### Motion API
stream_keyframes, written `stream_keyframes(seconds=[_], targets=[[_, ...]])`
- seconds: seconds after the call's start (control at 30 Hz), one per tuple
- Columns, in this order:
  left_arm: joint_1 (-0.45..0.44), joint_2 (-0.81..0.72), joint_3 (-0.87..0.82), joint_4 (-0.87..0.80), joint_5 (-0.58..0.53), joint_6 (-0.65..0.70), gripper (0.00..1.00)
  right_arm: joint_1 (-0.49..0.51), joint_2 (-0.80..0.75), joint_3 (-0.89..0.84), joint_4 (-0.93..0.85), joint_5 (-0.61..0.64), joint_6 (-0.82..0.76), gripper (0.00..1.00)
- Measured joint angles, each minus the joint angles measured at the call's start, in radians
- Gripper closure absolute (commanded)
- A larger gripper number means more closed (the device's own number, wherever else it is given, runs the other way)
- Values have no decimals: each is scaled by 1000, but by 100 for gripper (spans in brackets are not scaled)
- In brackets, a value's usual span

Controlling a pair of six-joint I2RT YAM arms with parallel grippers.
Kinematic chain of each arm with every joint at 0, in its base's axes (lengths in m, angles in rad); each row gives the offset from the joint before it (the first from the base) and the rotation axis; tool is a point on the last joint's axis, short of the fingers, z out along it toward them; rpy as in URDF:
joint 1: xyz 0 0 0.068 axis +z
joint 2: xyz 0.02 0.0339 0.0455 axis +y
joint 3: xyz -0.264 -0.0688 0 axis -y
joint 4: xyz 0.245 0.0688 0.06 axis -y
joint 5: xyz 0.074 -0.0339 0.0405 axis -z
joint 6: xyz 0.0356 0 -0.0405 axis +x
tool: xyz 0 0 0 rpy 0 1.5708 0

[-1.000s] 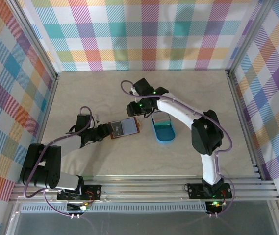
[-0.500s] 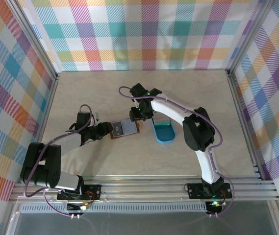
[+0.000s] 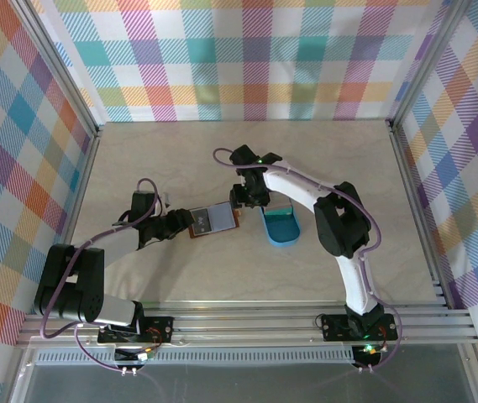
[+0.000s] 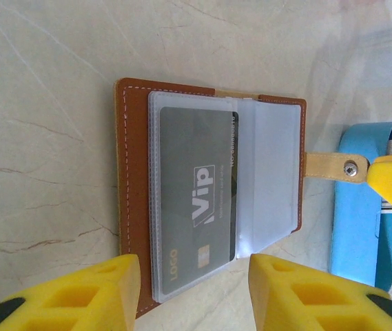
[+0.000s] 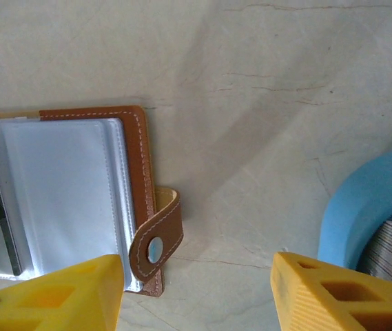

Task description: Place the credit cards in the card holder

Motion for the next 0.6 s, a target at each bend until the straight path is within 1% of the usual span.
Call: stream_keyframes(seconds=[0.2,0.6], targets=[[0,-4,0,-20,0,3,54,-1,0,0,0,0,15,39],[0,-6,0,-24,-8,3,54,13,0,1,49,-42,6,44]])
